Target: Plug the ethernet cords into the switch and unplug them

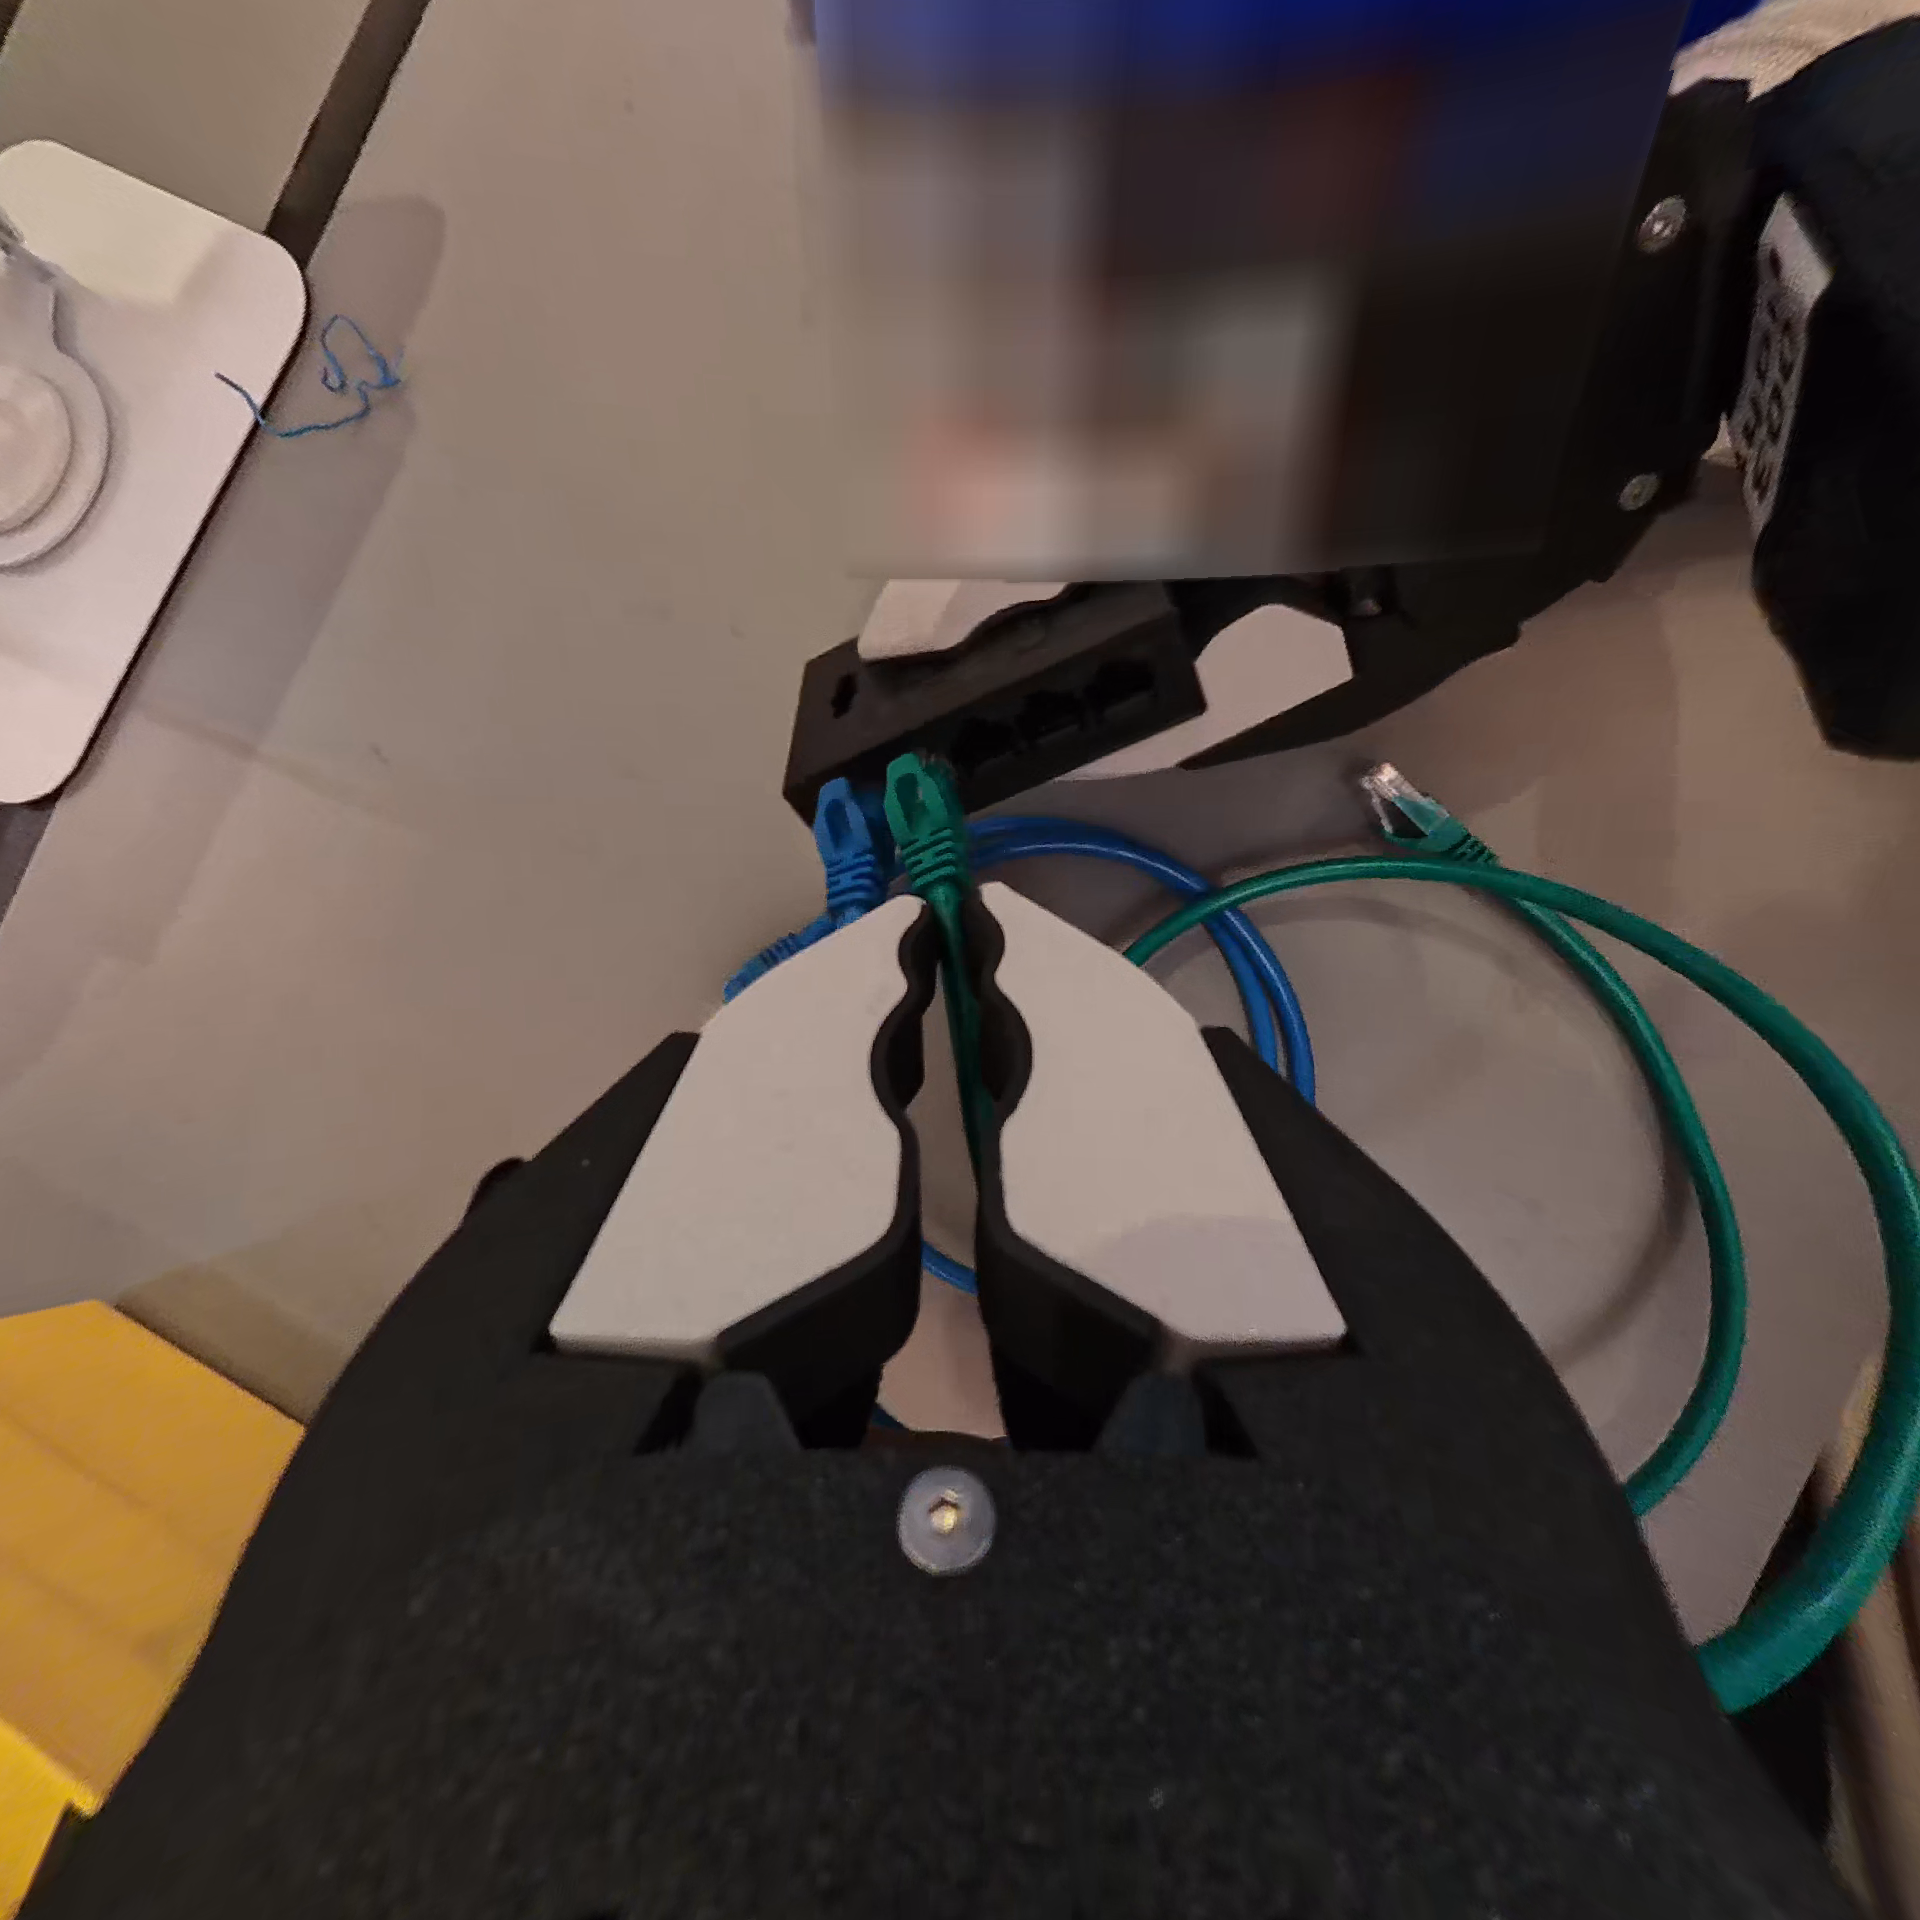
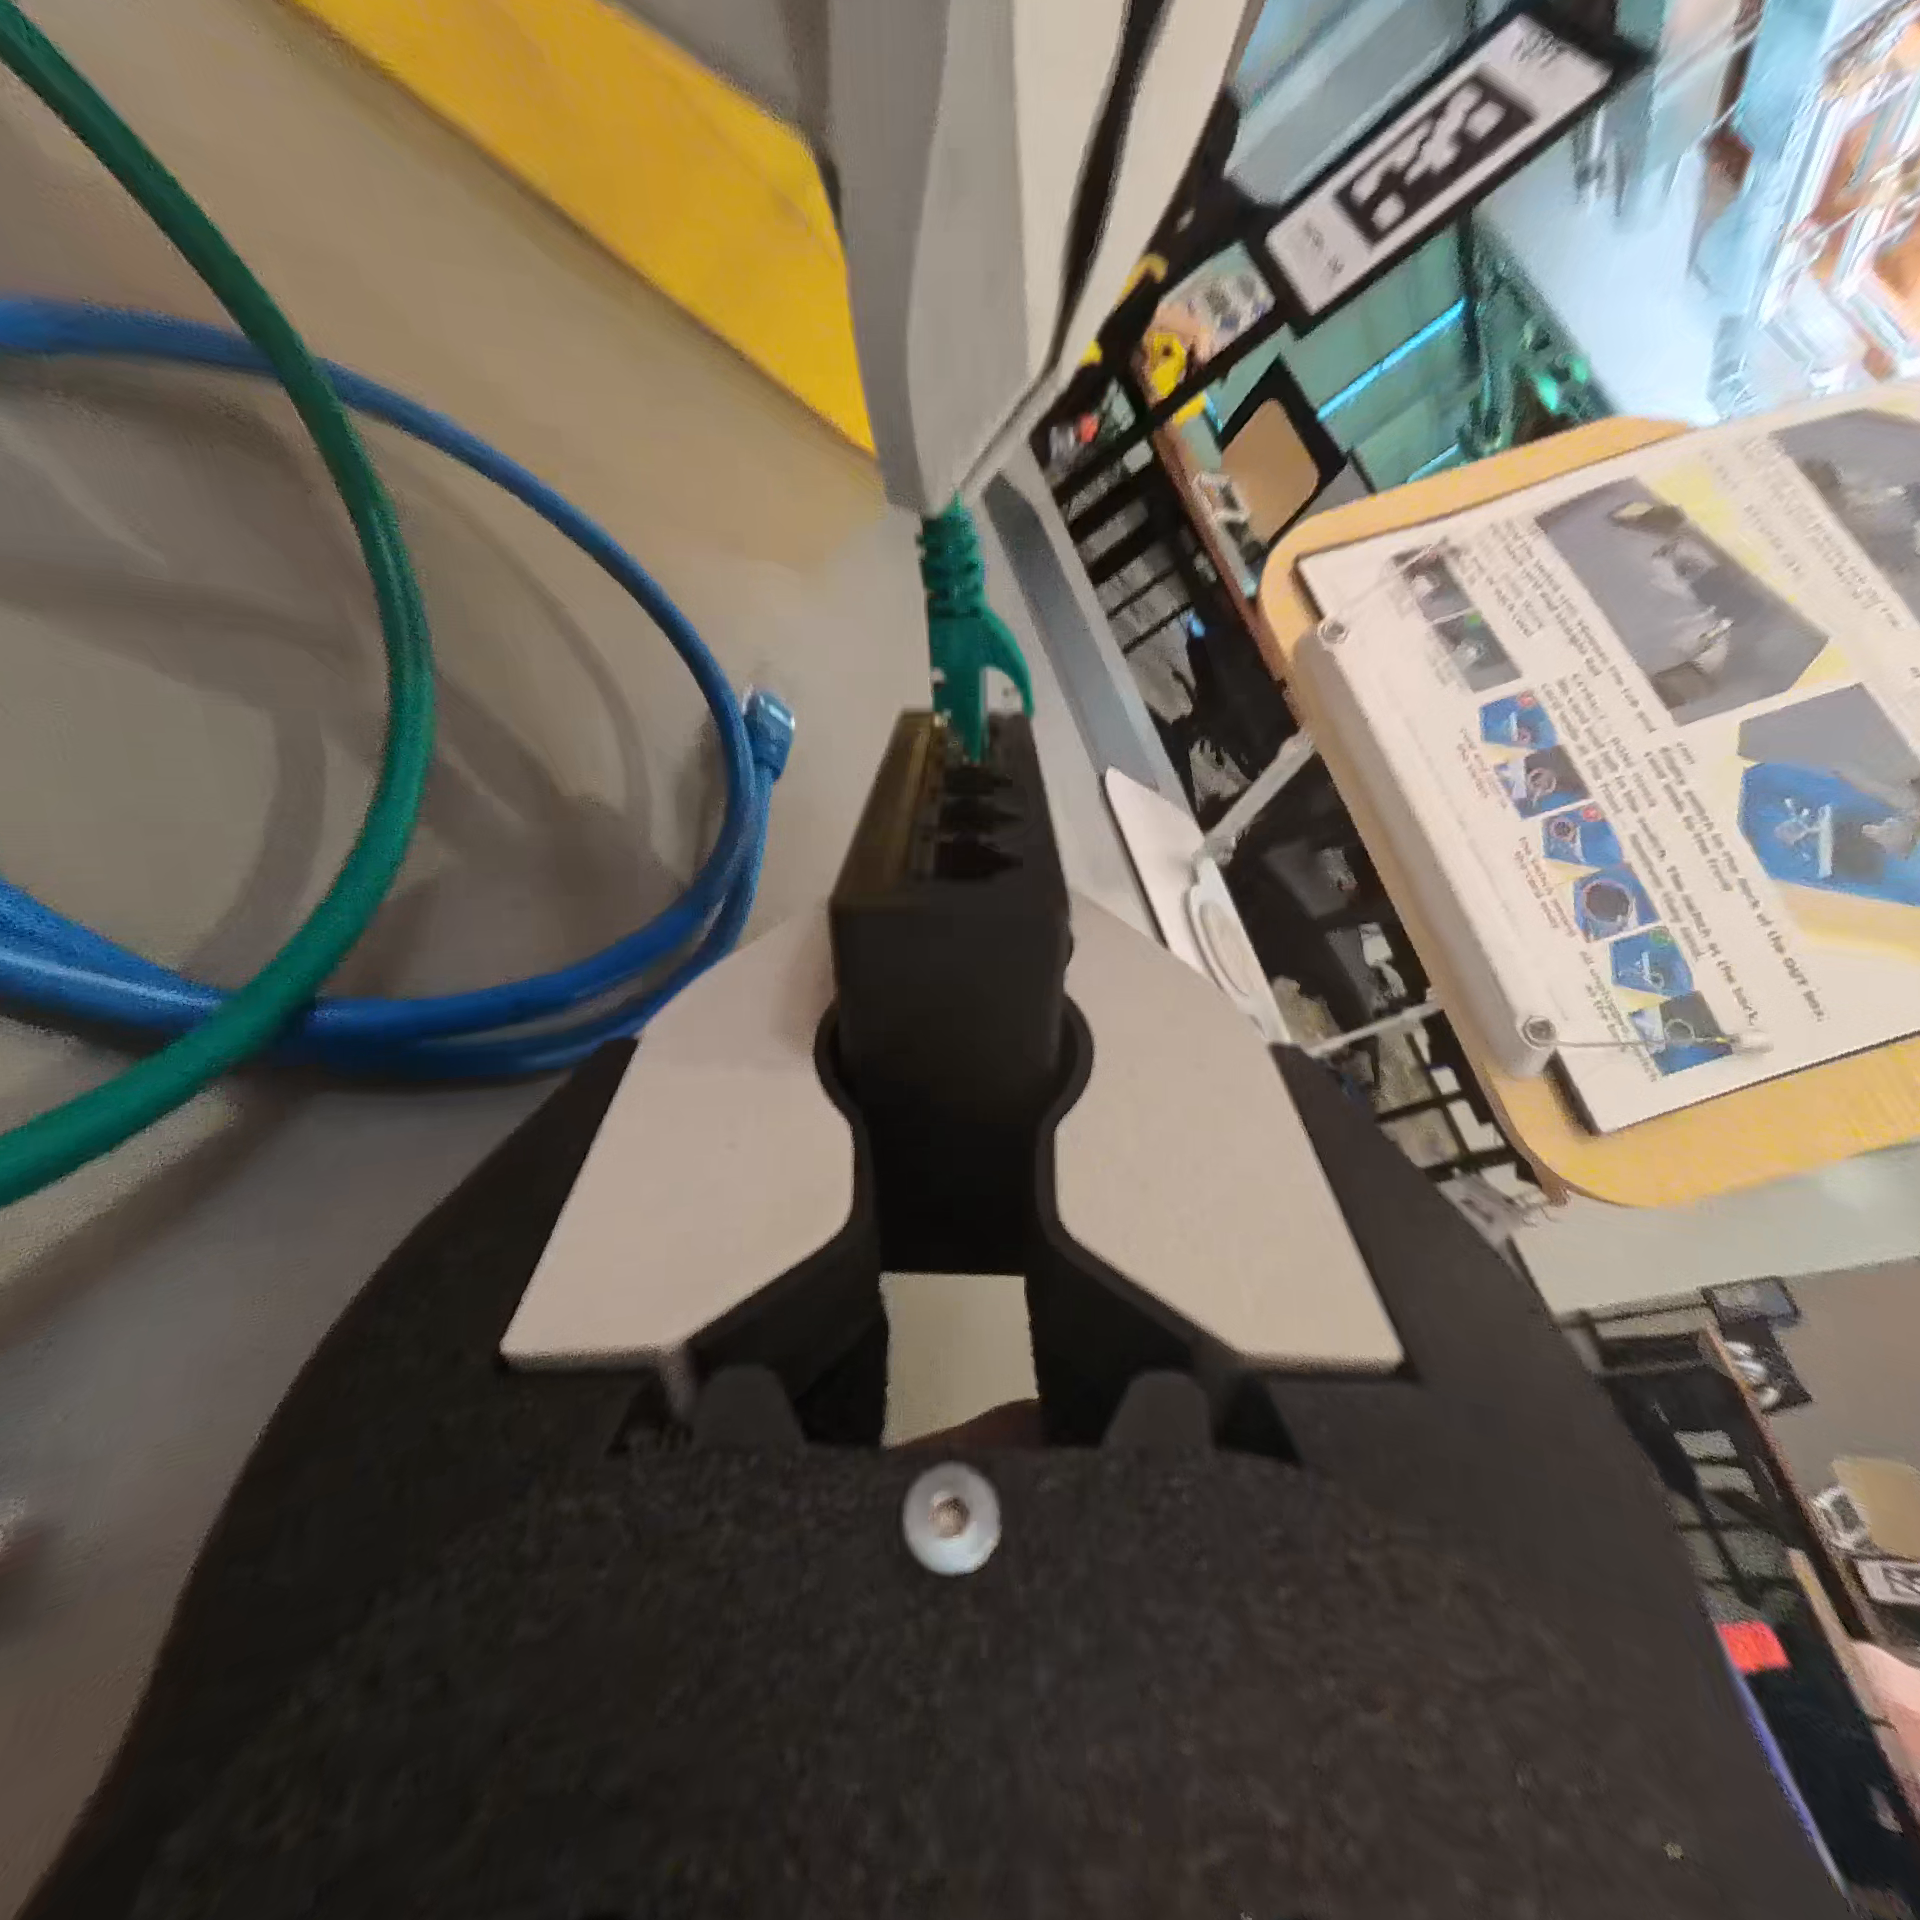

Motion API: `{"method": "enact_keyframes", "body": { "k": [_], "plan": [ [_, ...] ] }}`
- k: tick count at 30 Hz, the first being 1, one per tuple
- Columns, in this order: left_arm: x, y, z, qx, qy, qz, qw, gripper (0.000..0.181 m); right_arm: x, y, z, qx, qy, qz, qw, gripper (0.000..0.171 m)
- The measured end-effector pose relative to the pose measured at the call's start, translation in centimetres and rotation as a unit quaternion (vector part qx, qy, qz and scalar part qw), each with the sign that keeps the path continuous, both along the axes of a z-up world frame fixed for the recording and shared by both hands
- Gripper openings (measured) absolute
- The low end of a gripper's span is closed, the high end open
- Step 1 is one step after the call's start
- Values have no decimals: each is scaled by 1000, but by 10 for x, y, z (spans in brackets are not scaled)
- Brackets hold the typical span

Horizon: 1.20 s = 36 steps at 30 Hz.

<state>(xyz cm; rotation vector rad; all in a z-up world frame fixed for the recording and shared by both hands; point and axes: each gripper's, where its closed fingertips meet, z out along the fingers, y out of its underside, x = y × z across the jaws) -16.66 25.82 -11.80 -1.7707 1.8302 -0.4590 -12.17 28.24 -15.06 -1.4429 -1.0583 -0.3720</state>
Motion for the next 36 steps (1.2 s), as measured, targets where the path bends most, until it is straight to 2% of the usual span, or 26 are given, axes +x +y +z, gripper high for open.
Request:
{"method": "enact_keyframes", "body": {
  "k": [6, 8, 18, 26, 29, 32, 36],
  "plan": [
    [-1, -8, 2, -5, 9, 1, 1000, 4, 0, -3, -9, -32, -33, -3, 999, 38],
    [-3, -8, 0, 2, 21, -3, 1000, 4, 0, -4, -9, -21, -55, -7, 998, 32],
    [1, -5, -3, 50, 20, -3, 999, 3, -3, -7, 1, 10, -25, 16, 1000, 29],
    [-1, -4, -16, 8, 8, -14, 1000, 3, -5, -8, -8, 1, -46, 26, 999, 29],
    [-1, -5, -11, 36, 15, -21, 999, 2, -6, -10, -5, 8, -40, 28, 999, 29],
    [3, -6, 3, 27, -9, -26, 999, 2, -5, -12, 8, 23, -12, 30, 999, 28],
    [5, -4, 0, 39, 1, -27, 999, 2, -6, -14, 7, 15, -4, 35, 999, 28]
  ]
}}
